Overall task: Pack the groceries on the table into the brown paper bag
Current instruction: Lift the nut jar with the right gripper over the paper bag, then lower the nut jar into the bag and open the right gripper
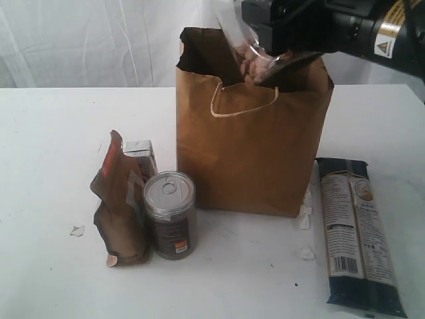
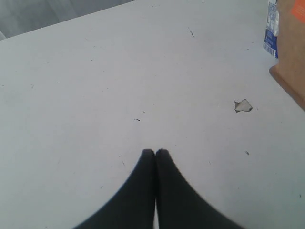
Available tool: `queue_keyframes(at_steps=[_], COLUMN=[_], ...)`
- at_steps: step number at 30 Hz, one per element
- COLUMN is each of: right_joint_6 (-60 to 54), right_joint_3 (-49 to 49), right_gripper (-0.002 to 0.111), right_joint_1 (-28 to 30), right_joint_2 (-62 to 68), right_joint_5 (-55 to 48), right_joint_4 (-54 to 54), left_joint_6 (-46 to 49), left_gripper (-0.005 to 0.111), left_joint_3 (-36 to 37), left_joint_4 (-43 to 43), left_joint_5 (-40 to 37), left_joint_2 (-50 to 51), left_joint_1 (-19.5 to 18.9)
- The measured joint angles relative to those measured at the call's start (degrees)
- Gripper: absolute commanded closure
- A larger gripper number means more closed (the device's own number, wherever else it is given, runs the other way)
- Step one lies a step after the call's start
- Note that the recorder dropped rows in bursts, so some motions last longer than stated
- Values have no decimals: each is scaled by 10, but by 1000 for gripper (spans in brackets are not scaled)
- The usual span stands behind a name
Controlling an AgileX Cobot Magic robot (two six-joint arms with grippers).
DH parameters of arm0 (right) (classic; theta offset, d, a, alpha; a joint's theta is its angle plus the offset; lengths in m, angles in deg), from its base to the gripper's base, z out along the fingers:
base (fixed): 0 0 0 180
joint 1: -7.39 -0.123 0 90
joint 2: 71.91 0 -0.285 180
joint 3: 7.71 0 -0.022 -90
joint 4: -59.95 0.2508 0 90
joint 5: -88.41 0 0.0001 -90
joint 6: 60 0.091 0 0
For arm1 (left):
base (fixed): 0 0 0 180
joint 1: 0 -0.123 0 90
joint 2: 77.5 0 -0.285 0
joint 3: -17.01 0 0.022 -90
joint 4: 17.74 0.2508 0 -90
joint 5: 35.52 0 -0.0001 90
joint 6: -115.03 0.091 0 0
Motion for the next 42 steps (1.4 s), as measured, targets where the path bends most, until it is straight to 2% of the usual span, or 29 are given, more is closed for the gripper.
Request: queue_keyframes(at_steps=[9,11,15,18,20,38,39,42], right_joint_6=[-1,-1,-1,-1,-1,16,16,17], right_joint_3=[0,0,0,0,0,0,0,0], right_gripper=[108,105,86,66,58,55,51,24], right_joint_1=[0,0,0,0,0,0,0,0], right_joint_2=[47,55,65,65,65,65,65,65], right_joint_5=[-1,-1,-1,0,0,3,6,12], right_joint_4=[0,0,0,-1,-3,-7,-7,-7], left_joint_6=[0,0,0,0,0,0,0,0], left_gripper=[107,107,107,107,107,107,107,107], left_joint_3=[0,0,0,0,0,0,0,0], left_joint_4=[0,0,0,0,0,0,0,0], left_joint_5=[0,0,0,0,0,0,0,0], left_joint_2=[0,0,0,0,0,0,0,0], left_joint_1=[0,0,0,0,0,0,0,0])
